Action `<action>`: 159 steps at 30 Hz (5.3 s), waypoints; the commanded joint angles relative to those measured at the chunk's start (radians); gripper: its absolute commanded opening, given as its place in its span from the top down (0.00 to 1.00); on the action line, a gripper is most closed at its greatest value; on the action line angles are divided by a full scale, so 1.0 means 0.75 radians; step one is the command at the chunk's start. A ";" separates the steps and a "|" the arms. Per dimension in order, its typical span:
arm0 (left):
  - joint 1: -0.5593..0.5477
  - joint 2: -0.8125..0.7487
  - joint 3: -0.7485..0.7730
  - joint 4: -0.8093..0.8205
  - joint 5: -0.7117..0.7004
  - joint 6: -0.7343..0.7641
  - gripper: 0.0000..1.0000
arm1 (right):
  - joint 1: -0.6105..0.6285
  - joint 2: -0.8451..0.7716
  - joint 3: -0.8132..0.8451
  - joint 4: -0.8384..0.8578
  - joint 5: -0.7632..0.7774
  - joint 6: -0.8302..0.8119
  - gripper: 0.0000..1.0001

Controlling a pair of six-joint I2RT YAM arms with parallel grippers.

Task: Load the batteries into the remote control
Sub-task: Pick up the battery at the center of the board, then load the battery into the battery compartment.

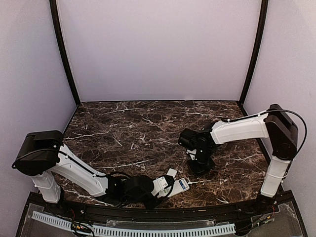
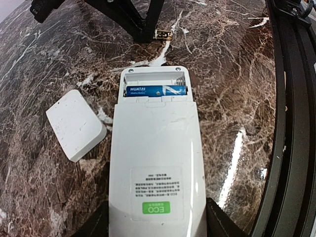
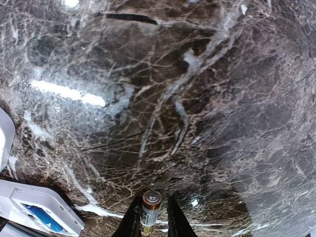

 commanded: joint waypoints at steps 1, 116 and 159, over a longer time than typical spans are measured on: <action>0.013 0.025 -0.060 -0.253 -0.027 0.033 1.00 | -0.009 0.100 0.000 0.009 0.059 -0.039 0.85; 0.069 0.095 -0.051 -0.394 -0.080 -0.058 1.00 | 0.386 -0.507 -1.013 1.398 0.160 -0.013 1.00; 0.077 0.038 -0.088 -0.419 -0.120 -0.098 1.00 | 0.263 -0.562 -0.531 0.852 -0.026 -0.040 0.96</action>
